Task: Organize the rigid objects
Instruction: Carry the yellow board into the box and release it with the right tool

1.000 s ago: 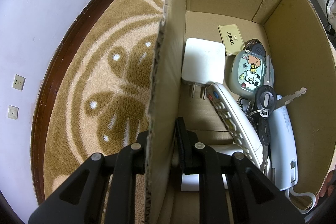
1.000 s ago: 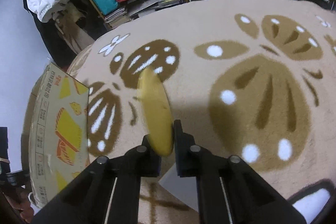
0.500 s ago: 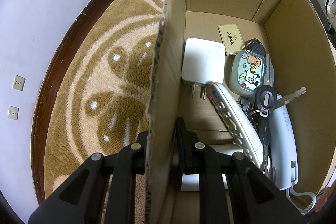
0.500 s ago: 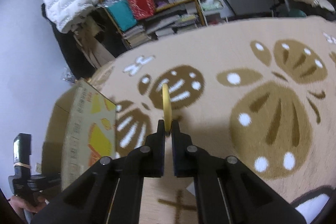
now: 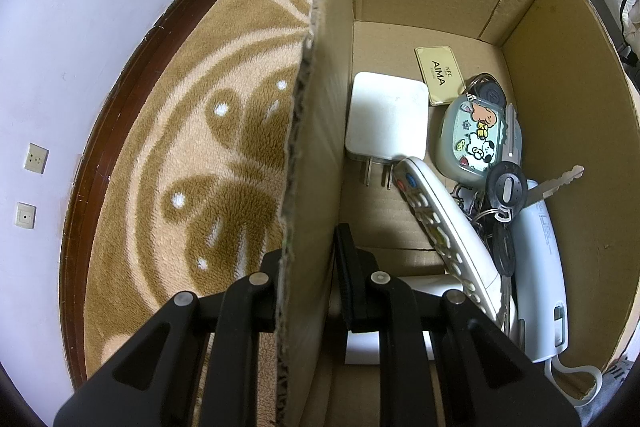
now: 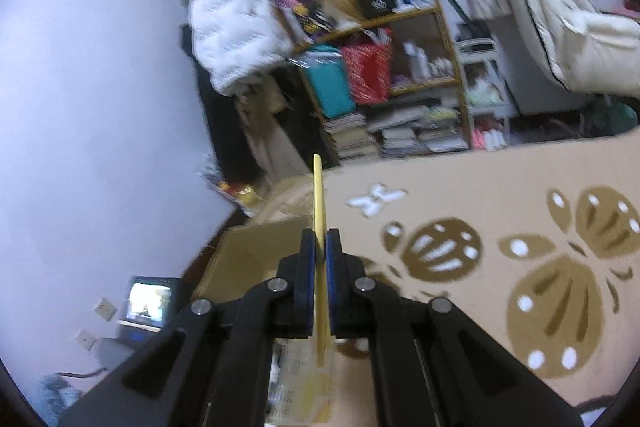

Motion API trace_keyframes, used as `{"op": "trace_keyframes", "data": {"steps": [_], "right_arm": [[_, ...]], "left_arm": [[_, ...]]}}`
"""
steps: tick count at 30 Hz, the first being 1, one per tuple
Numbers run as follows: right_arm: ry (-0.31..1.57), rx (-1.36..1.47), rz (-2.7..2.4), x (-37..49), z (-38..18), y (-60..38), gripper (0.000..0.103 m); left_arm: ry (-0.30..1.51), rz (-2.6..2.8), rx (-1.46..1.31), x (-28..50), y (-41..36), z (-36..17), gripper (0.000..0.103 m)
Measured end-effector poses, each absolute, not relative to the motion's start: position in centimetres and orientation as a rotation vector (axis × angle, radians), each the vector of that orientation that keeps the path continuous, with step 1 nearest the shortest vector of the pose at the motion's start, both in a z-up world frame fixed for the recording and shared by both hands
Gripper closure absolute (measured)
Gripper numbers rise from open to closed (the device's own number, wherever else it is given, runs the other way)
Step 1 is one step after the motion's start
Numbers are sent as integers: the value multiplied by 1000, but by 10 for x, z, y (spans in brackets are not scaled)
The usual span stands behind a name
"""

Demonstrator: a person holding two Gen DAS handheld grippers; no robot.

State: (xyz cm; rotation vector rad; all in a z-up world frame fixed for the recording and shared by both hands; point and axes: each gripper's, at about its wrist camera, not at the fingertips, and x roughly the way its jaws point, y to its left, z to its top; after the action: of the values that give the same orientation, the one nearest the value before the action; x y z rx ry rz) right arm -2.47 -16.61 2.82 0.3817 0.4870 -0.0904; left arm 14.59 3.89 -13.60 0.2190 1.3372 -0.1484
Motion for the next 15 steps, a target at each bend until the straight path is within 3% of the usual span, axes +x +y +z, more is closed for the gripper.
{"op": "trace_keyframes", "data": {"steps": [6,15], "right_arm": [[480,401,49,-16,35,-134,97],[641,359,67,2,-11,-111,96]], "left_arm": [[1337,-149,220,146,39,-136,86],[1338,-149,219,146,39,-136,86]]}}
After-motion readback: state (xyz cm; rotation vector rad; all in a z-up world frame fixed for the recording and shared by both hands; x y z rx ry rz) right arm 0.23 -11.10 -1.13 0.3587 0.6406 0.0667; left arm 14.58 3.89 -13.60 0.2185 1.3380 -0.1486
